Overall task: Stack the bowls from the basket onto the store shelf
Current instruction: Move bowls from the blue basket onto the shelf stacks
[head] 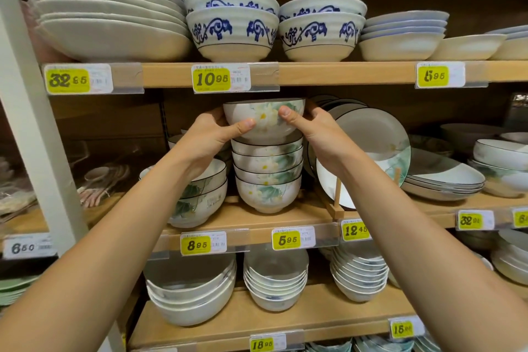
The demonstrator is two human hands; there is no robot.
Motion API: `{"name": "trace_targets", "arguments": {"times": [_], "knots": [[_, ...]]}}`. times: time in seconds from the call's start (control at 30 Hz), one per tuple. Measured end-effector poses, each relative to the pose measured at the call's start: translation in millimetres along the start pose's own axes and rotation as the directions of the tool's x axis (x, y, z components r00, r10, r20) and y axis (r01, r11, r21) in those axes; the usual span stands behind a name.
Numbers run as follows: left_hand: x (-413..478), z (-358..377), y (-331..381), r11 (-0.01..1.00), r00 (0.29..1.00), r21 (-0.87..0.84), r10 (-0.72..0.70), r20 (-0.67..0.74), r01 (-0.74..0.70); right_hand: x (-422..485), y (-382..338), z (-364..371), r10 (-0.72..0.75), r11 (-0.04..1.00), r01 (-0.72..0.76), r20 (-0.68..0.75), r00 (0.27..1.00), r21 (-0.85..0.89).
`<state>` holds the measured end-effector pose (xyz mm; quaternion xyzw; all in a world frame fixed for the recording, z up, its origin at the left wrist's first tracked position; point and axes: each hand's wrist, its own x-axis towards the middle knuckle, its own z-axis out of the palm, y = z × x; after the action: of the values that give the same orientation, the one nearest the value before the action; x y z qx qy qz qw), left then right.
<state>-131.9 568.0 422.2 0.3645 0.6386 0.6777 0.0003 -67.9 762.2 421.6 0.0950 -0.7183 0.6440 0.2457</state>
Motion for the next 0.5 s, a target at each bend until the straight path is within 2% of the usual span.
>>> {"name": "trace_targets", "arguments": {"times": [0.13,0.27,0.5], "knots": [[3,-6,-7,0.997,0.997,-0.025,-0.074,0.037,0.075,3,8,0,0.062,0.998,-0.060,0.061,0.996,-0.020],[7,-8,-11,0.985,0.985,-0.076,-0.150,0.082,0.156,6,12,1,0.093,0.996,-0.092,0.057,0.994,-0.018],[11,-7,-13,0.971,0.971,-0.085,-0.216,0.100,0.225,7,18,1,0.094,0.995,-0.093,0.081,0.992,-0.026]]}}
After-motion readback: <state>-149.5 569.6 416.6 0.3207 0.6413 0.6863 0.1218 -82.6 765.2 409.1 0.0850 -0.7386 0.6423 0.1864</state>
